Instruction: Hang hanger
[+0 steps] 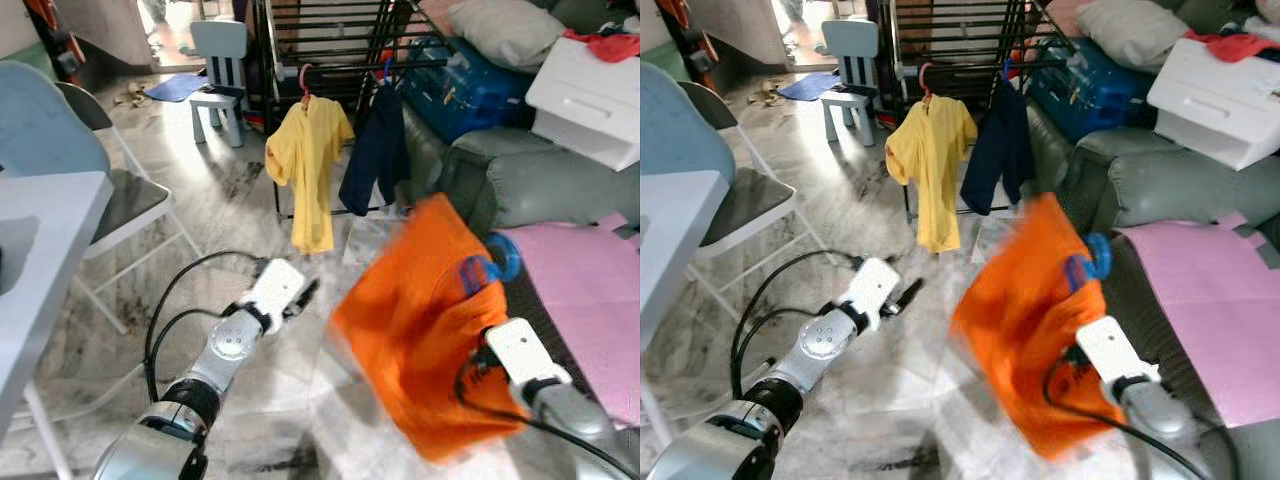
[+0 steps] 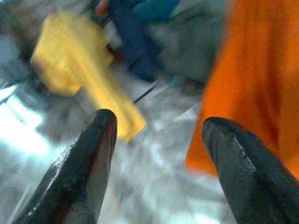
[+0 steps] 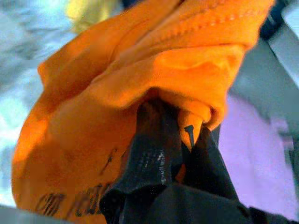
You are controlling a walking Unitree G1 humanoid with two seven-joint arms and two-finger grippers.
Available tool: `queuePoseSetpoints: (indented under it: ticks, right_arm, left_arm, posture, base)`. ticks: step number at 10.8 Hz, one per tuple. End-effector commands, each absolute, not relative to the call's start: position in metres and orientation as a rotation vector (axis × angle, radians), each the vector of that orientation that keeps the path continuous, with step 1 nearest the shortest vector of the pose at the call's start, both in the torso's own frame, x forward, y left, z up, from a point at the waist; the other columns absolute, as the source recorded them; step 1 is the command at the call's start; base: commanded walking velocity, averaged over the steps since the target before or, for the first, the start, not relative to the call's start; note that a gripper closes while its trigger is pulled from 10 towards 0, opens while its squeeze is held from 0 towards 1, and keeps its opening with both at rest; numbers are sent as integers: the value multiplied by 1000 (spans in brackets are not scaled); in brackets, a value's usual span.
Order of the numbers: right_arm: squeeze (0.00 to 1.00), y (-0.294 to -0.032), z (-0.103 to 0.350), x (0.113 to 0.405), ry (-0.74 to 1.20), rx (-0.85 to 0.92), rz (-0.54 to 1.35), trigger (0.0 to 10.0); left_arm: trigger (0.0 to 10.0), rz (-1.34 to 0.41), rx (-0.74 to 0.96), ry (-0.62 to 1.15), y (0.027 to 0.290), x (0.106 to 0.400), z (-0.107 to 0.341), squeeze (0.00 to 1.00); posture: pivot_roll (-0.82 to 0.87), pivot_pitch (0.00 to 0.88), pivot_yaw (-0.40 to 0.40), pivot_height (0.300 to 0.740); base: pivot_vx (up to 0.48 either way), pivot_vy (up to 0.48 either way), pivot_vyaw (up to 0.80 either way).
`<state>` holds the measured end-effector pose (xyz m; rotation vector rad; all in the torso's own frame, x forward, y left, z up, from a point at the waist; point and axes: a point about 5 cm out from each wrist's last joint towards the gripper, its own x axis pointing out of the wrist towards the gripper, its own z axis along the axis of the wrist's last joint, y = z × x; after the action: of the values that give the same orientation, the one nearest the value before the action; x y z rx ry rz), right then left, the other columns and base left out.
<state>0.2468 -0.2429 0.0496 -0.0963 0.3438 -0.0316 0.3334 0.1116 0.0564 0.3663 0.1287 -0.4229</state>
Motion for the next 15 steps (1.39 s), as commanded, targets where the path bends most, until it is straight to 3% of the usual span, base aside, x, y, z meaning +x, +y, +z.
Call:
queuePoseSetpoints:
  ticks: [1,2,3,4,5,6,7,8,9,11,15]
  right_arm:
    - [0,-241,46,251,319,-5,-121,0]
    - [0,-230,38,255,330,8,-118,1725]
    - [0,-216,25,261,351,103,-124,2667]
    - [0,-206,17,262,384,81,-94,1569]
    - [0,-195,10,263,402,101,-47,1373]
    - [0,-192,6,264,412,105,-44,2275]
    - [0,-189,1,265,425,130,-58,10000]
    - [0,-184,-6,260,424,144,-50,10000]
    - [0,-182,-14,253,440,160,-68,10000]
    - [0,-179,-39,224,502,103,-108,10000]
    - [0,-180,-52,221,582,15,-132,10000]
  left_arm:
    - [10000,-300,331,163,120,345,64,1000]
    - [10000,-246,343,212,129,345,59,1000]
    - [10000,-190,351,260,137,344,55,1000]
    - [10000,-159,350,284,141,343,52,1000]
    - [10000,-161,340,300,144,342,50,1000]
    - [10000,-139,354,306,151,341,49,1000]
    - [10000,-110,378,317,159,338,45,984]
    - [10000,-110,449,337,161,330,35,333]
    - [10000,-142,476,354,160,321,25,0]
    - [10000,-158,510,463,168,289,-8,0]
    - [10000,-232,538,517,151,282,-17,0]
  posture:
    - [-26,0,4,740]
    - [-29,0,1,740]
    - [-8,0,-20,740]
    - [13,0,-37,740]
    - [69,0,-62,740]
    - [77,0,-67,740]
    - [94,0,-76,740]
    - [139,0,-109,740]
    - [160,0,-132,740]
    - [197,0,-139,740]
    - [153,0,-109,740]
  base:
    - [0,0,0]
    - [0,0,0]
    - [0,0,0]
    - [0,0,0]
    - [0,0,0]
    - [0,0,0]
    - [0,0,0]
    - [0,0,0]
    - [0,0,0]
    - [0,0,0]
    - [0,0,0]
